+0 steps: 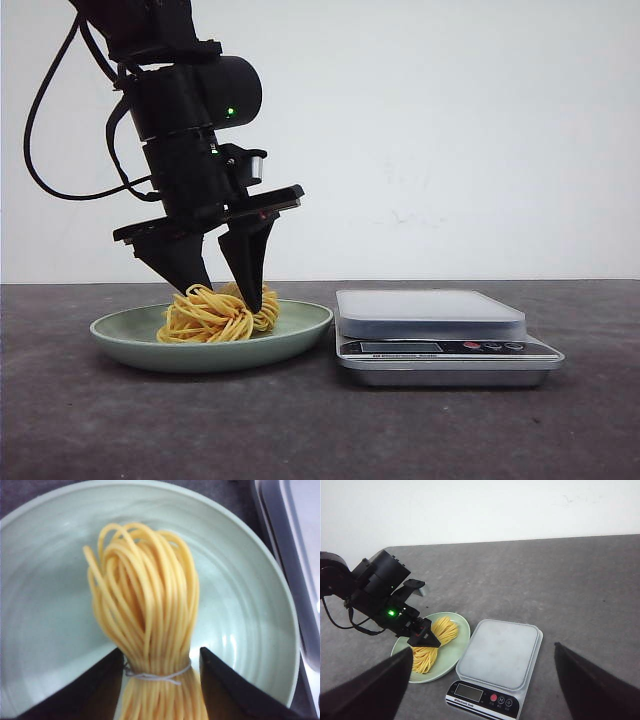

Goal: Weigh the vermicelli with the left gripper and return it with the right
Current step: 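Lower the left gripper over the vermicelli bundle on the green plate, then close the left gripper on the tied end of the vermicelli, then lift the vermicelli and carry it with the left gripper over the scale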

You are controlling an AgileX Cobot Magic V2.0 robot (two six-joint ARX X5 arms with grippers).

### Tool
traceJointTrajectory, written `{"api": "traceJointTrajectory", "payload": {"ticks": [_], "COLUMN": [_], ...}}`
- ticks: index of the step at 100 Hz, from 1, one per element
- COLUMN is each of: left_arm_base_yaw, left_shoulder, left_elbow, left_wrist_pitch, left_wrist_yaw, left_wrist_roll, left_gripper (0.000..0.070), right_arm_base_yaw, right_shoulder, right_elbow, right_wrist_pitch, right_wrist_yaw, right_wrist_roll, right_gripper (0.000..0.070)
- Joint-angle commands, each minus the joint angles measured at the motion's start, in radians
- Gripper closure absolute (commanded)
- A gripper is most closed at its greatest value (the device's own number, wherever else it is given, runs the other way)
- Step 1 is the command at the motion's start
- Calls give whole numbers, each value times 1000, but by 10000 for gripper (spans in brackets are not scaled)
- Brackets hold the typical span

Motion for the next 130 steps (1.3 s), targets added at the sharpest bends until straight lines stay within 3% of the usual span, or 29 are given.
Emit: {"api": "traceJointTrajectory", "payload": {"ticks": [1, 27, 31, 38, 79, 107, 121, 130], "left_arm_base_yaw": [-8, -8, -8, -8, -27, -136, -194, -217], "left_shoulder": [30, 44, 44, 44, -14, -108, -109, -106], "left_elbow": [18, 18, 18, 18, 89, 215, 267, 267], "left_wrist_pitch": [-7, -2, 0, 1, -12, -39, 28, 120], "left_wrist_yaw": [-6, -6, -6, -6, 29, 66, 206, 225], "left_wrist_roll": [2, 2, 2, 12, 10, -3, -94, -172], "left_gripper": [428, 441, 501, 700, 689, 689, 689, 689], "right_arm_base_yaw": [1, 1, 1, 1, 1, 1, 1, 1], "right_shoulder": [5, 5, 5, 5, 5, 5, 5, 5], "right_elbow": [17, 17, 17, 17, 17, 17, 17, 17], "right_wrist_pitch": [5, 5, 5, 5, 4, -3, -4, -6], "right_wrist_yaw": [-5, -4, -4, -4, -3, -3, -5, -5], "right_wrist_roll": [-11, -11, -11, -11, -12, -12, -12, -12], "right_gripper": [125, 126, 126, 126, 126, 126, 126, 126]}}
